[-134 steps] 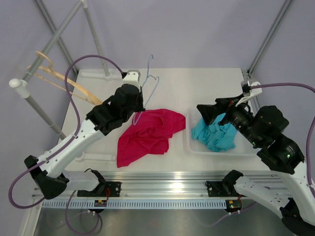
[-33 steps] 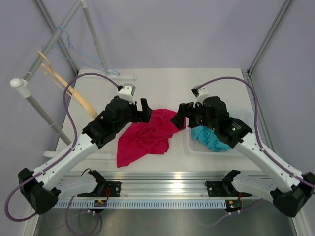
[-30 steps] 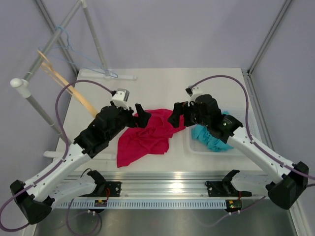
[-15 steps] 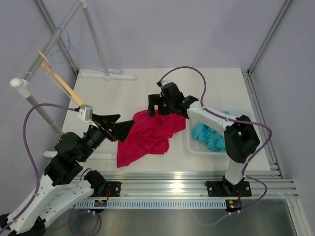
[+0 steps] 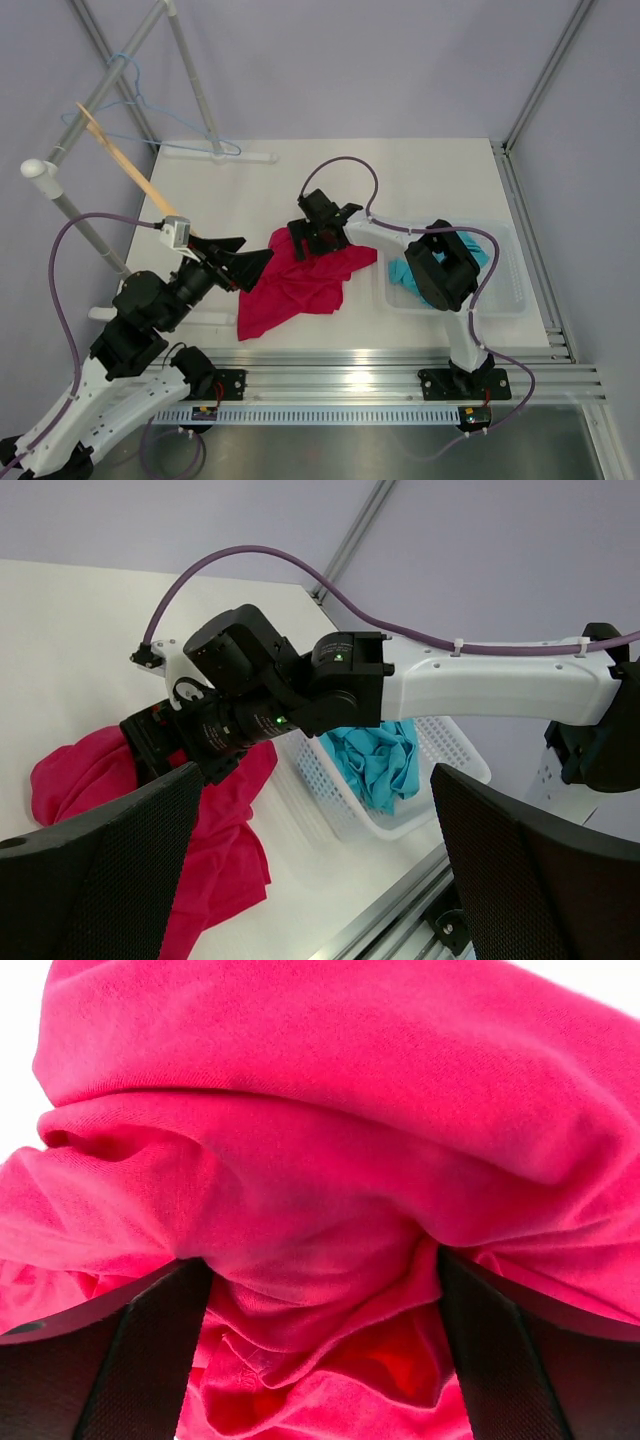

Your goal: Remove the t-shirt from the hanger

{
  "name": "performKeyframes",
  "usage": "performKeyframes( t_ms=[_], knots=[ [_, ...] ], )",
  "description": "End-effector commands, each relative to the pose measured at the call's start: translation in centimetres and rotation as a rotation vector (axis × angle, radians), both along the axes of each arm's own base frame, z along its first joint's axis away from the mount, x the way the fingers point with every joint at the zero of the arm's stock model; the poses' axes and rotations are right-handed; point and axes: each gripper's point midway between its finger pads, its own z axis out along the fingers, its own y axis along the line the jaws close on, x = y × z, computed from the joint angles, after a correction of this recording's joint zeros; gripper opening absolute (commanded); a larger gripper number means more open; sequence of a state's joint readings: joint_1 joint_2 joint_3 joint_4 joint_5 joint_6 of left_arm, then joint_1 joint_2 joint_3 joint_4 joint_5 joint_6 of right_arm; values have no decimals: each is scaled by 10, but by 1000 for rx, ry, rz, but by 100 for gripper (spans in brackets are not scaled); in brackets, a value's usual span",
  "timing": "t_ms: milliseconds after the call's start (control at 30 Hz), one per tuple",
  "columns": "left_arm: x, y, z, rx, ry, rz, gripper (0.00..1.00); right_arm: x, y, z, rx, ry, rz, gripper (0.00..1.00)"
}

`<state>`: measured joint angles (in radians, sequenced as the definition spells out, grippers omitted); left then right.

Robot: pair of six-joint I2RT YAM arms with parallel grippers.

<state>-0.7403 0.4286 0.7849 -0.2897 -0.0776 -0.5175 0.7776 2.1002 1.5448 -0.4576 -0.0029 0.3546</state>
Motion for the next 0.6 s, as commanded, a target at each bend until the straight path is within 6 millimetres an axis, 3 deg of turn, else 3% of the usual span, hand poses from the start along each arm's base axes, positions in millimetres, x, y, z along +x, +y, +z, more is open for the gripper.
performKeyframes(
  t_ms=[0,100,133,200,267,433,533,567],
  knots=[
    [-2,-8,1,-38,-12,-36,99,0,-15,-6,-119,-15,-25,91],
    [-5,-11,3,-61,-28,-61,99,4,-23,-14,-163,-19,-59,65],
    [-6,-13,3,-63,-34,-75,99,5,-23,-14,-166,-24,-61,50],
    [-11,-17,4,-64,-41,-111,99,7,-23,-7,-163,-44,-62,32],
    [-13,-18,4,-65,-40,-121,99,13,-19,6,-138,-75,-61,0],
    [-14,-18,0,-75,-23,-123,99,23,1,82,18,-180,-46,0],
    [-15,-16,-2,-78,-19,-117,99,29,2,145,90,-271,-49,0],
    [-15,-15,-2,-79,-18,-111,99,29,-2,178,111,-314,-62,0]
  ],
)
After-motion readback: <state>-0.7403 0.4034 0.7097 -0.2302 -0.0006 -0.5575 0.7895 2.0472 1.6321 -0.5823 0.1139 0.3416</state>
